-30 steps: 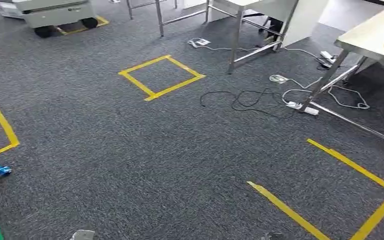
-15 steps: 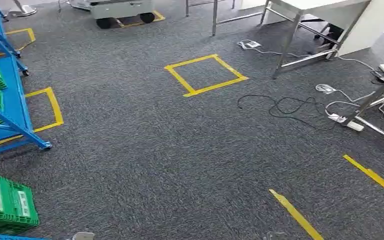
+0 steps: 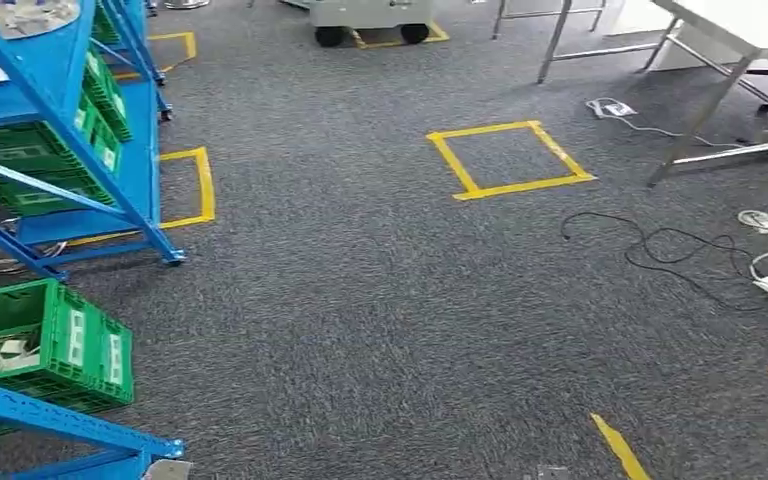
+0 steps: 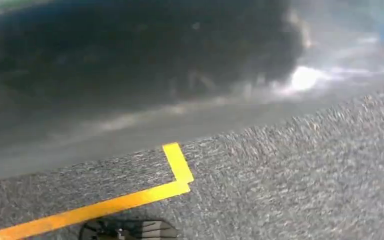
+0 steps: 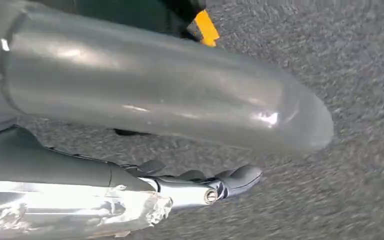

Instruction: Take the parts from the cabinet and place them on the table.

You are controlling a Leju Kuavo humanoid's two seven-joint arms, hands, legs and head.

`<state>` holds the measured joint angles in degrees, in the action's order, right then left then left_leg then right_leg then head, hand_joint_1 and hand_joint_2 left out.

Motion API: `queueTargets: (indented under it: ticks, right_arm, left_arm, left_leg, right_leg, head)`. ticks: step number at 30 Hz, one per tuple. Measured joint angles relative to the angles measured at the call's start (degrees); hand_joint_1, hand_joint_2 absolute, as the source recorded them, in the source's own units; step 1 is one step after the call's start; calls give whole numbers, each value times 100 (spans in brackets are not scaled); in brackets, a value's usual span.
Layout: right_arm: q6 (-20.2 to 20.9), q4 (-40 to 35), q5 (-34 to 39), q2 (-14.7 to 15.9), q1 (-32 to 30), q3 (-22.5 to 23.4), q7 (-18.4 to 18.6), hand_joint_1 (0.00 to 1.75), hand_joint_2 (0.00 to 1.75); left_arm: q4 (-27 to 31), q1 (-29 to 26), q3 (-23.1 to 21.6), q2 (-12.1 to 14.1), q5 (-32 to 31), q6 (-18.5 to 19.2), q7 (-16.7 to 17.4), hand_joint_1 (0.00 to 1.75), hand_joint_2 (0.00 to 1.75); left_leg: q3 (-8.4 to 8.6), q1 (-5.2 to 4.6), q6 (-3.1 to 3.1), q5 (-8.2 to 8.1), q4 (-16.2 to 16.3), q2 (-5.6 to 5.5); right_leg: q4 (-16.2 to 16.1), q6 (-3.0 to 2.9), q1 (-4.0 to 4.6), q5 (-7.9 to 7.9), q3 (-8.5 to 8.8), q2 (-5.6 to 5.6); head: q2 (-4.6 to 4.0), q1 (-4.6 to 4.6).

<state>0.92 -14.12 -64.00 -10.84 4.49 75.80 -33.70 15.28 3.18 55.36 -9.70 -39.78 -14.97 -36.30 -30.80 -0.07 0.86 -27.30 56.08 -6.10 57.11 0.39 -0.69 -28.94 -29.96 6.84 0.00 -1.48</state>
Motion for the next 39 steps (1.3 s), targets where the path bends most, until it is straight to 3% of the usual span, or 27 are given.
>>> queueTargets:
  ticks: [3,4,6,7,9,10,11,13,14,15,16,19,20,21,22,24,25,26,28,29,30,31,34,35,36,37,39]
  right_arm:
    - [0,0,2,2,22,0,0,0,0]
    - [0,0,2,0,21,0,-2,0,0]
    - [0,0,9,0,19,2,-7,0,0]
    - [0,0,9,0,5,2,-7,0,0]
    - [0,0,7,0,-21,2,-2,0,0]
    - [0,0,7,0,-22,2,0,0,0]
    - [0,0,7,0,-19,2,0,0,0]
    - [0,0,7,0,-6,2,0,0,0]
    - [0,0,7,0,1,2,0,0,0]
    - [-2,0,7,2,3,2,0,0,0]
    - [-2,0,7,2,10,2,0,0,0]
    - [-2,0,7,2,39,0,0,0,0]
    - [-2,0,7,2,45,-2,0,0,0]
    - [-2,0,7,2,43,-2,-2,0,0]
    - [-2,0,7,2,36,-2,0,0,0]
    - [0,0,7,2,14,-2,7,0,0]
    - [-2,0,7,2,5,0,11,0,0]
    - [-2,0,7,2,1,0,11,0,0]
    - [-2,0,7,2,7,0,11,0,0]
    - [-2,0,7,2,7,0,11,0,0]
    - [-2,0,7,11,5,0,11,0,0]
    - [-2,0,7,20,1,0,9,0,0]
    - [-2,0,7,20,30,-2,17,0,0]
    - [-2,0,9,17,26,-2,18,0,0]
    - [-2,0,9,19,28,-2,15,0,0]
    - [-2,0,9,20,24,-2,9,0,0]
    - [-2,0,9,20,-1,0,15,0,0]
  left_arm:
    - [0,-15,4,-9,-29,11,0,0,0]
    - [0,-29,13,-7,-35,7,0,0,0]
    - [0,-22,50,0,-37,-2,-2,0,0]
    - [0,9,55,0,-39,-2,-4,0,0]
    - [0,26,63,-2,-44,-2,-7,0,0]
    - [0,11,70,-2,-48,-2,-7,0,0]
    - [0,-7,83,0,-50,-2,-7,0,0]
    - [0,-15,105,4,-74,-4,-9,0,0]
    - [0,-9,107,7,-103,-4,-11,0,0]
    - [0,13,107,0,-109,-4,-11,0,0]
    - [0,19,109,-2,-122,-4,-11,0,0]
    - [0,-17,149,9,-162,-7,-11,0,0]
    - [0,-20,153,9,-168,-7,-11,0,0]
    - [0,-19,160,11,-170,-9,-11,0,0]
    - [0,-4,177,13,-175,-11,-11,0,0]
    - [0,17,210,9,-197,-9,-11,0,0]
    - [0,8,221,11,-216,-11,-13,0,0]
    - [0,3,234,13,-225,-11,-13,0,0]
    - [0,2,247,13,-236,-13,-13,0,0]
    - [0,7,247,9,-245,-13,-13,0,0]
    - [0,10,249,-7,-245,-13,-13,0,0]
    - [0,26,249,-11,-247,-13,-13,0,0]
    - [0,-17,251,-15,-254,-13,-13,0,0]
    - [0,-15,258,-6,-254,-15,-13,0,0]
    - [0,-17,262,-4,-256,-22,-13,0,0]
    - [0,-4,267,-4,-271,-24,-13,0,0]
    - [0,22,280,-2,-295,-22,-13,0,0]
  left_leg:
    - [-117,80,-124,69,0,-198]
    - [-133,66,-170,82,-17,-273]
    - [-261,41,-185,-182,293,312]
    - [-462,51,-220,-423,693,458]
    - [-906,78,-276,-821,1599,553]
    - [-1004,92,-299,-828,1800,562]
    - [-931,113,-321,-685,1692,571]
    - [-460,146,-347,-199,826,662]
    - [-159,153,-355,1,317,834]
    - [-10,98,-353,-51,39,1062]
    - [-32,110,-264,-13,36,950]
    - [-77,66,-153,-11,47,796]
    - [-58,100,-103,21,21,739]
    - [-66,100,-80,26,20,697]
    - [-76,96,-48,34,21,645]
    - [-99,70,-17,41,22,499]
    - [-99,54,-14,43,24,414]
    - [-94,42,-13,44,25,335]
    - [-71,30,-13,44,26,158]
    - [-57,30,-14,44,26,73]
    - [-58,47,-20,47,25,12]
    - [-84,12,-43,45,54,-62]
    - [-164,72,-173,124,4,-265]
    - [-171,57,-195,99,32,-292]
    - [-220,22,-196,-9,129,60]
    - [-375,22,-223,-229,440,322]
    - [-823,53,-275,-662,1366,526]
  right_leg:
    - [-84,-13,46,-24,30,-174]
    - [-151,-48,29,12,63,-263]
    - [-254,-105,6,57,119,-457]
    - [-254,-112,14,54,120,-571]
    - [-249,-122,24,39,113,-796]
    - [-247,-118,25,34,112,-890]
    - [-247,-111,24,28,115,-976]
    - [-227,-72,16,3,129,-1124]
    - [-201,-34,12,-22,143,-1182]
    - [-161,27,62,-67,116,-1243]
    - [-132,50,62,-97,102,-1287]
    - [-150,118,26,-95,192,-1421]
    - [-117,176,-14,-162,135,-1276]
    - [81,178,-21,-325,61,-968]
    - [441,171,-18,-542,-97,-821]
    - [1495,159,-7,-977,-602,-706]
    - [1819,139,2,-1030,-787,-696]
    - [1795,105,13,-912,-814,-689]
    - [988,23,41,-351,-483,-614]
    - [446,-24,61,-70,-240,-462]
    - [83,-66,67,16,-91,-148]
    - [-10,-81,42,-2,-51,-110]
    - [-66,-81,76,-27,32,-275]
    - [-192,-97,11,30,69,-382]
    - [-231,-118,26,51,107,-468]
    - [-253,-149,32,57,117,-558]
    - [-250,-169,60,35,114,-783]
  head:
    - [0,-48]
    - [0,-46]
    - [0,-3]
    - [0,13]
    - [0,6]
    - [0,11]
    - [0,9]
    - [0,9]
    - [0,13]
    - [0,19]
    - [0,0]
    - [0,-18]
    - [0,-18]
    - [0,-35]
    - [0,-44]
    - [0,-50]
    - [0,-48]
    - [0,-50]
    - [0,-48]
    - [0,-48]
    - [0,-53]
    - [0,-42]
    - [0,-57]
    - [0,-53]
    - [0,-44]
    - [0,4]
    - [0,6]
